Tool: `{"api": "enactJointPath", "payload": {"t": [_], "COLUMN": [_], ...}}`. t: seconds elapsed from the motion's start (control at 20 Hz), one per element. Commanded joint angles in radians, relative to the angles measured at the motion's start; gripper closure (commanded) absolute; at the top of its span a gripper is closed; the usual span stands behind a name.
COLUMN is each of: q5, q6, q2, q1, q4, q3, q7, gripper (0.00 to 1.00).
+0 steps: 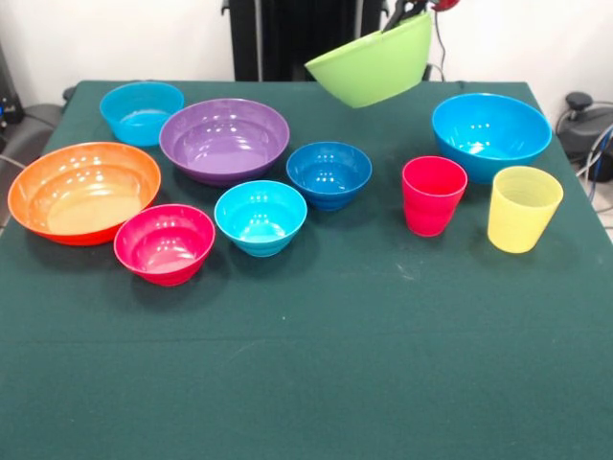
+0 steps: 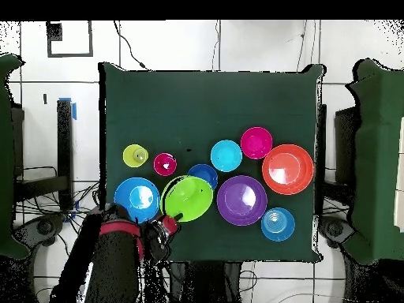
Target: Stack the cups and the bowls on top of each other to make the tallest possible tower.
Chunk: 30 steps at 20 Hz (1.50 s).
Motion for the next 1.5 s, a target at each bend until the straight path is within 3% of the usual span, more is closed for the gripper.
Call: {"api": "enactJointPath", "payload": {"t": [0.05, 0.55, 1.0, 1.25, 1.5], "q5": [-0.092, -0.152, -0.139, -0.084, -0.035], "q6": [-0.069, -0.081, -0.058, -0.036, -0.016], "q2": [0.094, 0.161, 0.259, 0.331, 0.348], "q1": [0.047, 0.105, 0.158, 0.160, 0.157], "q4": [-0.101, -0.139, -0.209, -0.282, -0.305], "q3": [-0.057, -0.126, -0.162, -0.161, -0.163], "q7": [0.300, 0.356, 0.393, 0.364, 0.327], "gripper": [1.00, 1.00, 1.00, 1.00, 1.00]}}
